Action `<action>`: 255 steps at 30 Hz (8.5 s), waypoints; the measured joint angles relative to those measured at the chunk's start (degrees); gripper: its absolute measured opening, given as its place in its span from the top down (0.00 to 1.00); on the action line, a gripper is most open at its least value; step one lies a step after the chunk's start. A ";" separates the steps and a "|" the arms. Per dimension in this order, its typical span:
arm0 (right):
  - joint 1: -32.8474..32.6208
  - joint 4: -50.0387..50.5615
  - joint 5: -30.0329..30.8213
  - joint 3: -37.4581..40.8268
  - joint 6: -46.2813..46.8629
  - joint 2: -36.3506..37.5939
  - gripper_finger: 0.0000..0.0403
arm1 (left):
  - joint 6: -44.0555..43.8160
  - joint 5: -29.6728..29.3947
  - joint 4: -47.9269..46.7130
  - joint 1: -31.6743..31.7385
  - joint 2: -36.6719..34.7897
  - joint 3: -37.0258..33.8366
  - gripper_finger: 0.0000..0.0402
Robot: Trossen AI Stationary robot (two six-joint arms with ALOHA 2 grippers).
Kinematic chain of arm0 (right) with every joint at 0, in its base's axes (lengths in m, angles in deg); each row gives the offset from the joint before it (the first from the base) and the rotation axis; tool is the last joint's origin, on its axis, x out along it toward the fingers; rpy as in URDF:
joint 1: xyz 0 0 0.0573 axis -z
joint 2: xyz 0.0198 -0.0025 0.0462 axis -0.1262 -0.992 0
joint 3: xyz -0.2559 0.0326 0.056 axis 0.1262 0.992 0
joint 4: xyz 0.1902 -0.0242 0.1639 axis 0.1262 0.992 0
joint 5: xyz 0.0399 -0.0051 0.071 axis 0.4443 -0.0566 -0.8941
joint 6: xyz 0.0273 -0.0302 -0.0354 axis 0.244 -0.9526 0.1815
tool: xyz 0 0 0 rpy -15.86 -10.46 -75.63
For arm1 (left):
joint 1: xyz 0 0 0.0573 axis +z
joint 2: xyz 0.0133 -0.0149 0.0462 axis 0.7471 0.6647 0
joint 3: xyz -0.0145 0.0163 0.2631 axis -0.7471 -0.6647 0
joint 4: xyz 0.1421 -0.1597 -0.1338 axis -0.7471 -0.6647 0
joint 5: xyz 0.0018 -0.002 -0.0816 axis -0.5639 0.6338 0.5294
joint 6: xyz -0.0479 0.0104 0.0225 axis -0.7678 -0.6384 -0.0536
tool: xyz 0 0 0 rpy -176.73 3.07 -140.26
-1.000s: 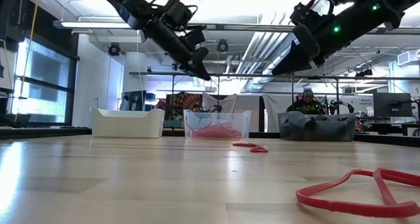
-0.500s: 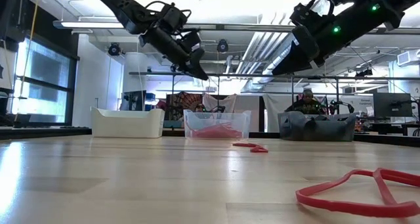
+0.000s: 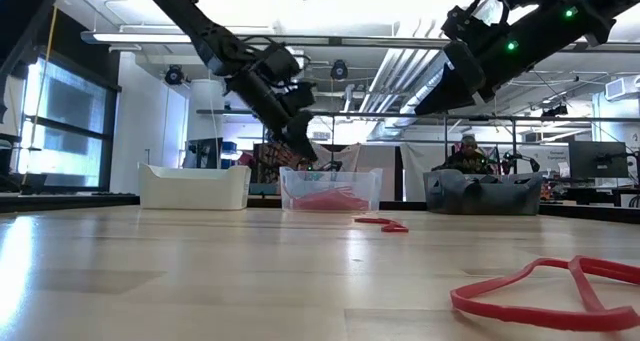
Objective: Sort rubber bands into baskets
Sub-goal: Put the red rubber band into the transparent bin
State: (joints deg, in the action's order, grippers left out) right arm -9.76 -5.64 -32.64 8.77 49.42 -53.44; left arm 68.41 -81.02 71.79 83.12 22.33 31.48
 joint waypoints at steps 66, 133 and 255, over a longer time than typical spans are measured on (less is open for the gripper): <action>-6.08 -5.86 -0.20 0.02 -1.43 -5.84 1.00 | 19.46 3.58 -1.44 -28.28 15.49 5.86 0.58; -6.16 -6.86 -0.98 0.02 -1.39 -5.84 1.00 | 8.82 -2.72 -7.56 -31.05 13.54 5.80 0.70; -16.43 -9.24 -17.11 -0.20 1.99 -5.97 1.00 | -0.15 -3.70 25.85 -21.30 -21.97 -26.82 1.00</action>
State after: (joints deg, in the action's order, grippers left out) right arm -26.19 -14.88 -49.75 8.58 51.41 -59.42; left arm 68.26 -84.72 97.64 61.82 0.36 4.66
